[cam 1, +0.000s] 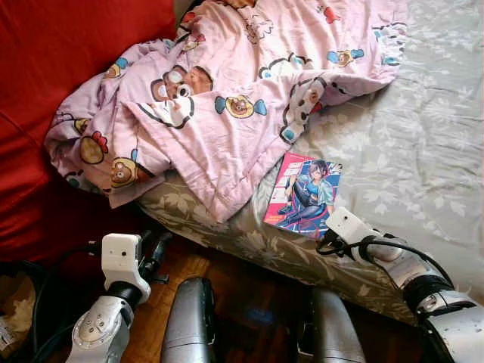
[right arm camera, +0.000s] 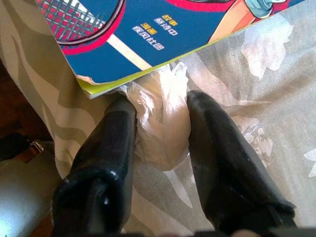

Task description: Clean up the room

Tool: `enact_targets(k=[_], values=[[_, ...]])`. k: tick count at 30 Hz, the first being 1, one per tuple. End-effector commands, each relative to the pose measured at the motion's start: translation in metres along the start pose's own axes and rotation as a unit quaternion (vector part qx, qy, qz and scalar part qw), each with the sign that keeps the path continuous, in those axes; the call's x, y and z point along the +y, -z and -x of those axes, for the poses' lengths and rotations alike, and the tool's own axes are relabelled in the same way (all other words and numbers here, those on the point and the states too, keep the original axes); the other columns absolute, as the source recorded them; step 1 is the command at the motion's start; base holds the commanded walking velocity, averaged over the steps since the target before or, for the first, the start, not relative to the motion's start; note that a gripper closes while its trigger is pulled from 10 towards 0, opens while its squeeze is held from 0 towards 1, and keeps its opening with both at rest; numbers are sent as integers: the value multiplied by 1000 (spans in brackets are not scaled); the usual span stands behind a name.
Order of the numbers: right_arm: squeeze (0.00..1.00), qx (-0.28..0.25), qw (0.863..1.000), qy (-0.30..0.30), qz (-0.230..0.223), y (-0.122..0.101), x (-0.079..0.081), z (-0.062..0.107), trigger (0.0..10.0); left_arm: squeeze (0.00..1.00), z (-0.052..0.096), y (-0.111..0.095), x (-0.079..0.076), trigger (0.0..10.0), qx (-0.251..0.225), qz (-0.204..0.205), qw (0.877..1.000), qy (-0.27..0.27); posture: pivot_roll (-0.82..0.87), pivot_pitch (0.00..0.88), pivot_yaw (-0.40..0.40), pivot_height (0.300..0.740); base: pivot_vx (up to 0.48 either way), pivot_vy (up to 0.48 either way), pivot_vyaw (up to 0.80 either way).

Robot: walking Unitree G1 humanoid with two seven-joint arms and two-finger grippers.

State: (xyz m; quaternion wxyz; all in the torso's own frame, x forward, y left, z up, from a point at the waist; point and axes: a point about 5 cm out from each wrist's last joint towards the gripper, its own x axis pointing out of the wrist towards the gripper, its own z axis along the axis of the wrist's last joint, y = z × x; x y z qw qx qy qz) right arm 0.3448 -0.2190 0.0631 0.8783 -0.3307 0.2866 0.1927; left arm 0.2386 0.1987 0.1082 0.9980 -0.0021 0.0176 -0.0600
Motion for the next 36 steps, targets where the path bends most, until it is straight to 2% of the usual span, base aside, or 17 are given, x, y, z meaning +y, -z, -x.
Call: enact_targets(k=[1,13,17,25,28,32,34,36], values=[[0,19,1000,-9,-6,11,8,0,0,0,4,7,3,10000,19,-4,1000,-7,140,342,41,602,0,0,0],[0,21,1000,-2,1,11,8,-1,0,0,0,8,2,10000,17,-4,1000,-13,133,323,33,602,0,0,0],[0,12,1000,16,-18,7,4,-1,0,0,-6,8,3,10000,13,-4,1000,-14,128,302,28,602,0,0,0],[0,0,997,30,-65,11,5,0,0,0,-18,7,2,10000,1,0,1000,-16,107,241,17,602,0,0,0],[0,-11,992,46,-119,21,6,2,0,0,-28,6,0,10000,-9,6,1000,-17,80,187,3,602,0,0,0],[0,-39,981,61,-181,33,10,6,0,0,-34,7,0,10000,-14,10,1000,-20,59,147,-5,602,0,0,0],[0,-82,966,85,-228,38,11,10,0,0,-37,8,0,10000,-17,12,1000,-22,52,130,-7,602,0,0,0],[0,-121,944,116,-285,43,17,14,0,0,-38,10,1,10000,-19,14,999,-25,35,107,-11,602,0,0,0]])
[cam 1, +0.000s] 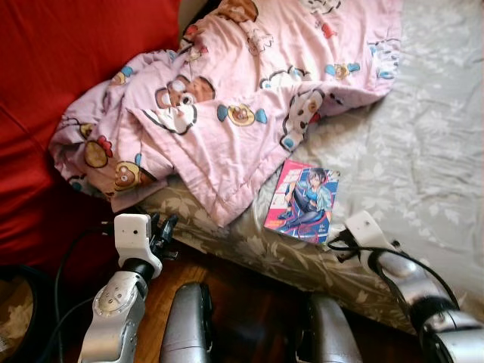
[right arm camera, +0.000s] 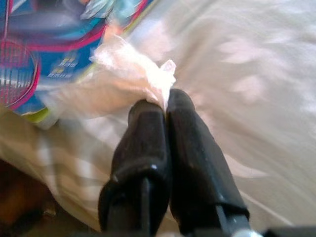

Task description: Clean up the room

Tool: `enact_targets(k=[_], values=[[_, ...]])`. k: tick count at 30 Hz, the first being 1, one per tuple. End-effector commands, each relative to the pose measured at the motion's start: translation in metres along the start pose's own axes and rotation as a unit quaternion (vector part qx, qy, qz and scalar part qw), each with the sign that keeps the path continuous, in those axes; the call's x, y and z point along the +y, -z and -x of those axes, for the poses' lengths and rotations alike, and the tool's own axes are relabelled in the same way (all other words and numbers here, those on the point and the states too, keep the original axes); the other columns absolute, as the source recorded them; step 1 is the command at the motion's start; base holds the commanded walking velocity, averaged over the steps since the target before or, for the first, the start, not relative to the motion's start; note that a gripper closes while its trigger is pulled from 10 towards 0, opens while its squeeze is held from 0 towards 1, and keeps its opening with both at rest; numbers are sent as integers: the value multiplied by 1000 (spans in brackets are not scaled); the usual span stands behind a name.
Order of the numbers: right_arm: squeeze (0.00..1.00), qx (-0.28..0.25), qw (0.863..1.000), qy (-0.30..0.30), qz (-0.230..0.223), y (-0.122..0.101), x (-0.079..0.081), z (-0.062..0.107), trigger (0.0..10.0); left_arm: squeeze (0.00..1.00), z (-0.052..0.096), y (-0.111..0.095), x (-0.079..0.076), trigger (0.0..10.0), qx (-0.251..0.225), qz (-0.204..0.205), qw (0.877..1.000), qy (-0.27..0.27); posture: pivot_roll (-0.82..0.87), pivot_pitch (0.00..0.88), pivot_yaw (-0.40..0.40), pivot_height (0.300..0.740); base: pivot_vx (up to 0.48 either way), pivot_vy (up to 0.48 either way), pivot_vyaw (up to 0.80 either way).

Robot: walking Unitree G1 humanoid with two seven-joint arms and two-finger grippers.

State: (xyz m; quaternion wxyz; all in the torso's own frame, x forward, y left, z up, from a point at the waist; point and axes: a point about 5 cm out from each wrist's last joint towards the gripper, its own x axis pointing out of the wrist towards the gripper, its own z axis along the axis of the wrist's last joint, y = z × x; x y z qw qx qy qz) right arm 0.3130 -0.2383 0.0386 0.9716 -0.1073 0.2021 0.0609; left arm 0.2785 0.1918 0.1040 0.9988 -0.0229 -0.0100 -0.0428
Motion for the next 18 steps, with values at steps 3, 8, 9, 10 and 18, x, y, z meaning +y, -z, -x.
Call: enact_targets(k=[3,8,9,10,18], values=[[0,-40,997,23,-61,7,7,7,4941,0,3,8,3,10000,10,-6,1000,-8,31,93,-10,602,0,0,0],[0,-124,970,68,-197,5,27,17,10000,0,5,12,4,10000,9,0,1000,-12,14,61,1,602,0,0,0],[0,-124,970,68,-197,5,27,17,10000,0,5,12,4,10000,9,0,1000,-12,14,61,1,602,0,0,0],[0,-131,960,71,-237,8,39,19,10000,0,4,15,5,10000,11,2,1000,-12,5,44,6,602,0,0,0],[0,-110,956,91,-255,22,55,23,10000,0,1,31,12,10000,37,15,999,-23,-6,6,11,616,0,0,0]])
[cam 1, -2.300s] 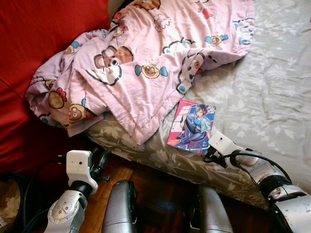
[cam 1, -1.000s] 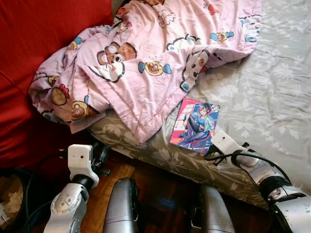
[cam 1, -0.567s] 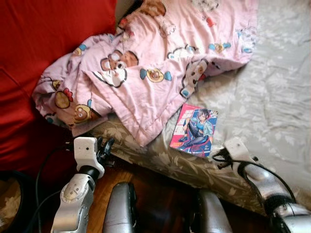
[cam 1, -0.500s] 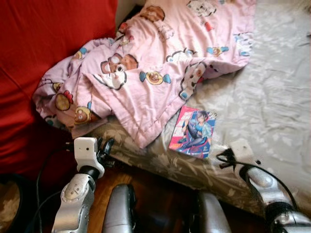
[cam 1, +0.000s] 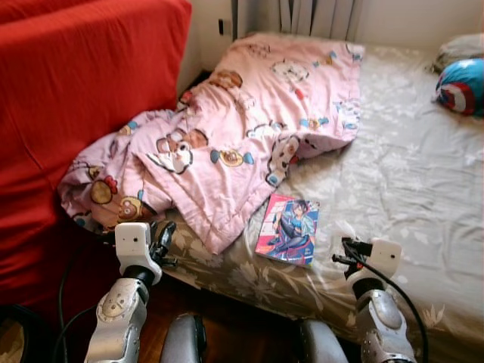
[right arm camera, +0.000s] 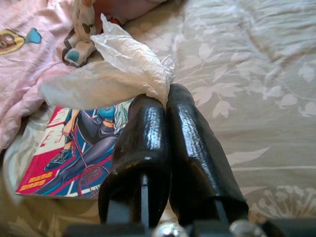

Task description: Clean up the room

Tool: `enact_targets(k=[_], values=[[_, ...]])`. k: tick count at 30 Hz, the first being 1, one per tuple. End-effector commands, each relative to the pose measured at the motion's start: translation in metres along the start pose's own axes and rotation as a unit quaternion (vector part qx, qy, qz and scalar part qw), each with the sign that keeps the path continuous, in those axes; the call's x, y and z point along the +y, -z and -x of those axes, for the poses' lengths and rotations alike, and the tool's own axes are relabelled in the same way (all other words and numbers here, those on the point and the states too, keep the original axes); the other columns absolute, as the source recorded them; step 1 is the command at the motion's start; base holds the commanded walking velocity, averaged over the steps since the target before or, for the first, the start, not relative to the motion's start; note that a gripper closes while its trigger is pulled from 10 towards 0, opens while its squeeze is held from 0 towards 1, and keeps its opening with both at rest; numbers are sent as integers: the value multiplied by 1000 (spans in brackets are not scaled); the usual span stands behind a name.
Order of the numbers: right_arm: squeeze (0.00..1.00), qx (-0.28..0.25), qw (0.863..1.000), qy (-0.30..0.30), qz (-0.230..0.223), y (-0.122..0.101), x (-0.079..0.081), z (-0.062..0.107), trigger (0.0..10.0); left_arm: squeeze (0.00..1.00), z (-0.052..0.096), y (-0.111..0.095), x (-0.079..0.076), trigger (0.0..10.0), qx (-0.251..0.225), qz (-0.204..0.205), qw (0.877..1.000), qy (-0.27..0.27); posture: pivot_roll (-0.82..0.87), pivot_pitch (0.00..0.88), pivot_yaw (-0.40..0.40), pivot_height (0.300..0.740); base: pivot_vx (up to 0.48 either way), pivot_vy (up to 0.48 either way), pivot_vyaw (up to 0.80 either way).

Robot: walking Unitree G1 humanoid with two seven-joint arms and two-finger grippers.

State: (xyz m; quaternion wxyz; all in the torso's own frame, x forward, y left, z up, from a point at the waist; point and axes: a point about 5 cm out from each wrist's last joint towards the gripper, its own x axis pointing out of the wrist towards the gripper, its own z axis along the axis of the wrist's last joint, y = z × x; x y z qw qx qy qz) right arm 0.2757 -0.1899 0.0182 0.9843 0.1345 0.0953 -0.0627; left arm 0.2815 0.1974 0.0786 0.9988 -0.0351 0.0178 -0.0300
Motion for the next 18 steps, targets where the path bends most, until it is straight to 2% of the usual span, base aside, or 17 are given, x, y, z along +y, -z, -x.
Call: enact_targets(k=[1,10,12,18], values=[[0,1,1000,8,3,2,-3,2,10000,0,4,9,7,10000,15,5,1000,-13,-7,4,12,621,0,0,0],[0,83,995,53,-7,32,-22,13,10000,0,15,43,22,10000,77,29,996,-34,-1,0,13,671,0,0,0],[0,95,994,49,19,38,-23,16,10000,0,18,51,26,10000,93,30,994,-41,-4,0,14,686,0,0,0],[0,165,981,93,30,65,-47,38,10000,0,36,82,35,10000,159,31,985,-55,0,0,18,726,0,0,0]])
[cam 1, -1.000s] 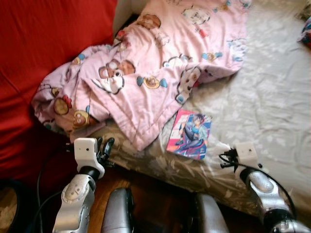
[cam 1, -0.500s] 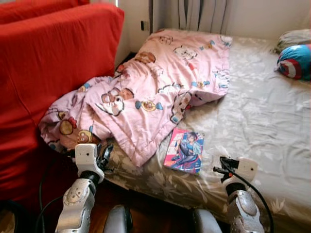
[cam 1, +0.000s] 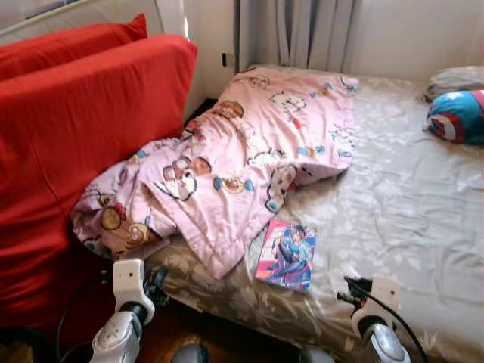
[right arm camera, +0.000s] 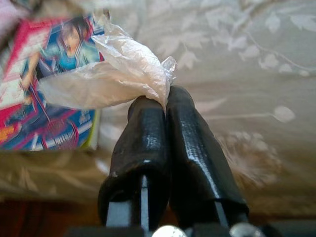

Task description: Clean up the room

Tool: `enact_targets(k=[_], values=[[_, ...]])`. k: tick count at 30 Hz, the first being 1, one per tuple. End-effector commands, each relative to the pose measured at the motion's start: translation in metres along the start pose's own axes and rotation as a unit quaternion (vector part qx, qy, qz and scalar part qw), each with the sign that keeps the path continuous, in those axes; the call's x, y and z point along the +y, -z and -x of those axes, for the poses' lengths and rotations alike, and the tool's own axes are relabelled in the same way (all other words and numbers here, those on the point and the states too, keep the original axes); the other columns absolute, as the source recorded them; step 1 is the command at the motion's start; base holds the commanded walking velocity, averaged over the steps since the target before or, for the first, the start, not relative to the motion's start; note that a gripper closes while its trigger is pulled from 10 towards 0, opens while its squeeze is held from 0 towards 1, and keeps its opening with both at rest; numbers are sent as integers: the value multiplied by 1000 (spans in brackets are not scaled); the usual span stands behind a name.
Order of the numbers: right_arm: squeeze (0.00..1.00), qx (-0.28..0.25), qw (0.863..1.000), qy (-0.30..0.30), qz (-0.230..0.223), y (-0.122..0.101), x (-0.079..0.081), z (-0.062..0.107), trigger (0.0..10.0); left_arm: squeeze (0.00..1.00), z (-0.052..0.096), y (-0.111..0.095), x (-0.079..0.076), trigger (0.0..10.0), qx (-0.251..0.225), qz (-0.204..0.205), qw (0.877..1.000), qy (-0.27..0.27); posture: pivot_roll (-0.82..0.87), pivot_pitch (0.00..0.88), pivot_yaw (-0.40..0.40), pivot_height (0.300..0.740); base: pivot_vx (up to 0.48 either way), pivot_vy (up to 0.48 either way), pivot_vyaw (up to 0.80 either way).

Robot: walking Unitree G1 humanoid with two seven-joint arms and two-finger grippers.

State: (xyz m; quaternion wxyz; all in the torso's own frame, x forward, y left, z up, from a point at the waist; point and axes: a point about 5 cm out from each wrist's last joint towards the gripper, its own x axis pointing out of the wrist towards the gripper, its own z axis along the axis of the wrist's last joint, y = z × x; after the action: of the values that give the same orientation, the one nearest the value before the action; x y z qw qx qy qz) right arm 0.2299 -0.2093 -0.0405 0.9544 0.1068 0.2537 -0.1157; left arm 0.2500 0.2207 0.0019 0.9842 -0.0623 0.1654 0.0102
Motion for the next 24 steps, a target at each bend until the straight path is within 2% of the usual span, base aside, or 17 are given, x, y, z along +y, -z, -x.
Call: enact_targets(k=[1,7,10,13,18,24], values=[[0,20,1000,18,1,11,-9,4,10000,0,4,9,10,10000,20,-2,1000,-11,-3,0,20,731,0,0,0],[0,63,997,42,-1,28,-22,12,10000,0,13,40,15,10000,88,-6,996,-22,-8,0,23,740,0,0,0],[0,85,996,36,-9,37,-21,16,10000,0,19,54,16,10000,126,-10,992,-27,-9,0,23,740,0,0,0],[0,140,990,28,2,57,-19,24,10000,0,26,72,10,10000,181,-19,983,-18,-10,0,23,740,0,0,0],[0,163,986,35,9,68,-18,30,10000,0,34,85,10,10000,216,-21,976,-30,-19,0,30,740,0,0,0],[0,167,986,16,19,72,-12,32,10000,0,36,91,8,10000,228,-18,973,-34,-29,0,35,740,0,0,133]])
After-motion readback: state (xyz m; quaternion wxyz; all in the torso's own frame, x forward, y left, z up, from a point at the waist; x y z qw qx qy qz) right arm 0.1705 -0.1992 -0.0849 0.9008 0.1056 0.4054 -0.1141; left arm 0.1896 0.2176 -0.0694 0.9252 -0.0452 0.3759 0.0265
